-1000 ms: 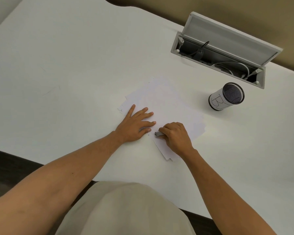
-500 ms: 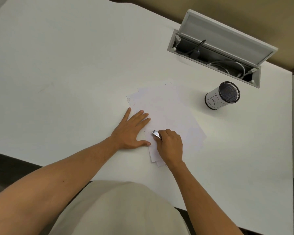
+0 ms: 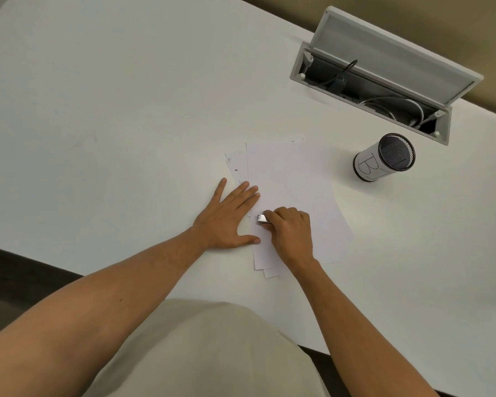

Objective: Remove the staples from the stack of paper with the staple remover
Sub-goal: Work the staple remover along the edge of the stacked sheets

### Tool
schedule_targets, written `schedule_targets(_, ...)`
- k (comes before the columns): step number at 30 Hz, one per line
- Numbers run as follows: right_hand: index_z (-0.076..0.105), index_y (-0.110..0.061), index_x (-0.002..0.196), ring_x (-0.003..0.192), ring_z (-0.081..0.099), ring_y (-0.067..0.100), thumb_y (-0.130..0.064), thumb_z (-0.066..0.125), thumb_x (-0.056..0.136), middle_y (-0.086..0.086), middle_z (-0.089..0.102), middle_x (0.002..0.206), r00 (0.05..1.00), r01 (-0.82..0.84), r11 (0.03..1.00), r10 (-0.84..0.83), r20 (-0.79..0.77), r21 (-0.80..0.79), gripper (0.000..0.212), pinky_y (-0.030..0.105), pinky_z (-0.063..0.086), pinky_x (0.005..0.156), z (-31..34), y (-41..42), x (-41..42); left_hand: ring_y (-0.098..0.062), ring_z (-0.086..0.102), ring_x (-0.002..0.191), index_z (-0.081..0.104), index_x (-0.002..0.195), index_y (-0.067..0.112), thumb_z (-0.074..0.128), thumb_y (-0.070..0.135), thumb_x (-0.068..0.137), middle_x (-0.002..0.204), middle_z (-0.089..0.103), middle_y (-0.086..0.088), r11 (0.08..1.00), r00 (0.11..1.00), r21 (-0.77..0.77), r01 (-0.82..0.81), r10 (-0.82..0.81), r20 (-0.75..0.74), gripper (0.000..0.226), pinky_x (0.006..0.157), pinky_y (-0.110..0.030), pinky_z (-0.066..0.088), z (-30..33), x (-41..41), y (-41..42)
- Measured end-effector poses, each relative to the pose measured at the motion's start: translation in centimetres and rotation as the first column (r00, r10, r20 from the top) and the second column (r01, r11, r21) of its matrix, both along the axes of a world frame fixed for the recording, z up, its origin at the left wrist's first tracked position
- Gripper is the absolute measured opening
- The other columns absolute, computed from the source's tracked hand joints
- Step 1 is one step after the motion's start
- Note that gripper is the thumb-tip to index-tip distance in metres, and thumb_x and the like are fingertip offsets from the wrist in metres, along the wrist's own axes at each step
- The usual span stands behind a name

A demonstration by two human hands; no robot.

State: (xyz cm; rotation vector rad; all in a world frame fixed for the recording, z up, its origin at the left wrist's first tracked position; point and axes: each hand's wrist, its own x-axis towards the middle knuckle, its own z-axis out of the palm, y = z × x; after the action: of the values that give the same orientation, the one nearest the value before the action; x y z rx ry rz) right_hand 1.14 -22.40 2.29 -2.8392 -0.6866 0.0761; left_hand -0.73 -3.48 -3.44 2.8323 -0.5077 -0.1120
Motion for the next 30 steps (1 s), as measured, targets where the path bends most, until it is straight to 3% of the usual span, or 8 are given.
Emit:
schedule_targets(10,0.071,-0.014,0.09,0.073,0.06,0.026,0.0,0.07,0.076,0.003,0.067,0.078,0.986,-0.16,0.982,0.164,0.03,-0.096,0.02,0.04,0.044,0.078,-0.2,0.3,1.1,-0.017,-0.007,0.15,0.011,0.156,0.015,0.022,0.086,0.082,0.164,0.003,-0.001,0.998,0.998,0.063,0.022,-0.018,-0.065,0.103,0.117,-0.06,-0.004,0.5,0.2,-0.1)
schedule_targets(15,0.072,-0.016,0.087,0.071,0.058,0.025,-0.003,0.07,0.079,0.001,0.067,0.075,0.99,-0.133,0.99,0.131,-0.05,-0.044,0.016,0.037,0.041,0.073,0.0,0.7,1.5,-0.017,-0.012,0.15,0.009,0.156,0.016,0.023,0.086,0.082,0.164,-0.002,0.001,0.996,0.994,0.076,0.041,-0.033,-0.101,0.103,0.116,-0.06,-0.008,0.9,0.3,-0.1)
schedule_targets(22,0.072,-0.014,0.087,0.069,0.058,0.026,-0.021,0.067,0.089,0.004,0.068,0.075,0.988,-0.131,0.991,0.131,-0.079,0.01,0.009,0.036,0.04,0.07,0.1,0.9,1.8,-0.014,-0.025,0.146,-0.003,0.156,0.019,0.026,0.087,0.078,0.162,-0.015,0.005,0.994,0.978,0.056,0.089,-0.076,-0.196,0.107,0.114,-0.058,-0.017,1.3,0.9,0.4)
schedule_targets(26,0.072,-0.013,0.086,0.069,0.058,0.026,-0.019,0.069,0.087,0.005,0.068,0.074,0.993,-0.086,0.996,0.086,-0.085,0.002,0.007,0.035,0.038,0.067,0.0,1.1,1.4,-0.012,-0.027,0.145,-0.004,0.156,0.021,0.033,0.087,0.076,0.161,-0.017,0.009,0.997,0.969,0.022,0.08,-0.073,-0.237,0.109,0.112,-0.056,-0.021,1.4,1.2,0.4)
schedule_targets(30,0.07,-0.012,0.086,0.069,0.058,0.026,-0.013,0.07,0.083,0.005,0.067,0.075,0.994,-0.064,0.998,0.062,-0.093,-0.02,0.003,0.031,0.032,0.065,-0.2,1.5,1.2,-0.007,-0.027,0.144,0.003,0.156,0.023,0.028,0.091,0.071,0.163,-0.008,0.01,1.0,0.972,-0.023,0.007,-0.012,-0.236,0.112,0.112,-0.053,-0.024,1.5,1.2,-0.1)
